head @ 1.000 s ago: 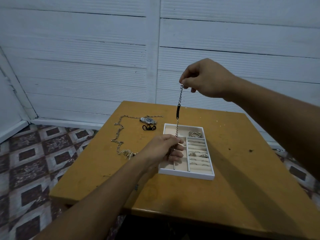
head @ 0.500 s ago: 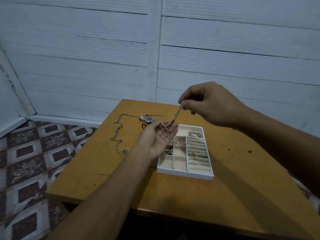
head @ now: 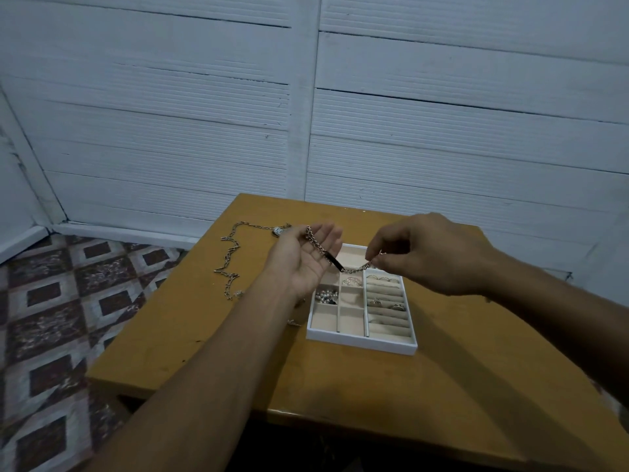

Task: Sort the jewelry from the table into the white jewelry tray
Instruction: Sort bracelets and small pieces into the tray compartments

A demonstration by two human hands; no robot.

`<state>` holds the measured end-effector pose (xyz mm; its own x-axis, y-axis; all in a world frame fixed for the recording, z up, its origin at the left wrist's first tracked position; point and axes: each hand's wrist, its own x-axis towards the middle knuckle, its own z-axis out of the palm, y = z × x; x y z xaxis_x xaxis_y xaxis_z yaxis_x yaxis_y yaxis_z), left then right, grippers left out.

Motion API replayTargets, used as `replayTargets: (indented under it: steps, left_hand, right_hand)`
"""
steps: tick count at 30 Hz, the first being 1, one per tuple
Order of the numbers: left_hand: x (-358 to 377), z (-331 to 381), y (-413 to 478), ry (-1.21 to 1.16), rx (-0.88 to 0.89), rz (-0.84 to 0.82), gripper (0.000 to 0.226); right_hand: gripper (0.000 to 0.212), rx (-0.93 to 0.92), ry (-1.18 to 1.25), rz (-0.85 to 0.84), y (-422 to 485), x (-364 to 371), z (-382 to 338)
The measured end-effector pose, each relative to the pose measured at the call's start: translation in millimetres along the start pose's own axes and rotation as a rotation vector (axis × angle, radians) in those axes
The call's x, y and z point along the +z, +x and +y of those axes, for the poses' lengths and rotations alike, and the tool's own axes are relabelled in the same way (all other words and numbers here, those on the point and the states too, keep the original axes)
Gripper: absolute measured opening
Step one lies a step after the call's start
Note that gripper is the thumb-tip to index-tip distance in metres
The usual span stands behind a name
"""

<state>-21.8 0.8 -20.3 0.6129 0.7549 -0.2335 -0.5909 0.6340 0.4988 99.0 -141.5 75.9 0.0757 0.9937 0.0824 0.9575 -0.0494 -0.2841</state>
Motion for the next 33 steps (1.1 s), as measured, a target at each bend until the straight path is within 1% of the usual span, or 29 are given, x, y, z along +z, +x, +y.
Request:
replayTargets:
  steps: [5, 8, 10, 14, 16, 20, 24, 28, 33]
  left_hand:
    - [6.2, -14.0, -4.6, 0.272, -0.019, -0.007, 0.022]
    - [9.3, -23.5, -11.2, 0.412, -0.070, -0.059, 0.024]
    - [9.4, -28.8, -16.2, 0.464, -0.109, -0.084, 0.027]
    - [1.3, -33.3, -22.5, 0.498, -0.173, -0.084, 0.028]
    - [-6.1, -32.8, -24.2, 0.495, -0.204, -0.073, 0.029]
    - [-19.7, -25.5, -29.2, 0.485, -0.244, -0.020, 0.027]
    - [-27.4, -15.9, -34.5, 0.530, -0.240, 0.035, 0.028]
    - [-30.1, -9.8, -35.8, 0.583, -0.208, 0.077, 0.025]
    - [-28.6, -12.4, -28.1, 0.550, -0.181, 0.117, 0.031]
  right_hand:
    - [0.013, -0.040, -0.022, -0.027, 19.4, 3.7, 1.9]
    - [0.011, -0.033, -0.028, -0.050, 33.0, 8.6, 1.0]
    - [0.012, -0.028, -0.044, -0.054, 40.4, 13.9, 0.6]
    - [0.011, -0.019, -0.077, -0.061, 50.2, 32.9, 0.8]
    - [0.008, -0.006, -0.045, -0.071, 53.3, 46.4, 0.8]
    - [0.012, 0.015, 0.019, -0.061, 58.9, 70.6, -3.1]
    - [0.014, 0.000, 0.060, -0.016, 66.8, 86.4, -8.7]
    - [0.010, -0.005, 0.101, 0.001, 70.6, 91.8, -12.7]
    - [0.009, 0.059, 0.192, 0.075, 70.4, 88.3, -7.5]
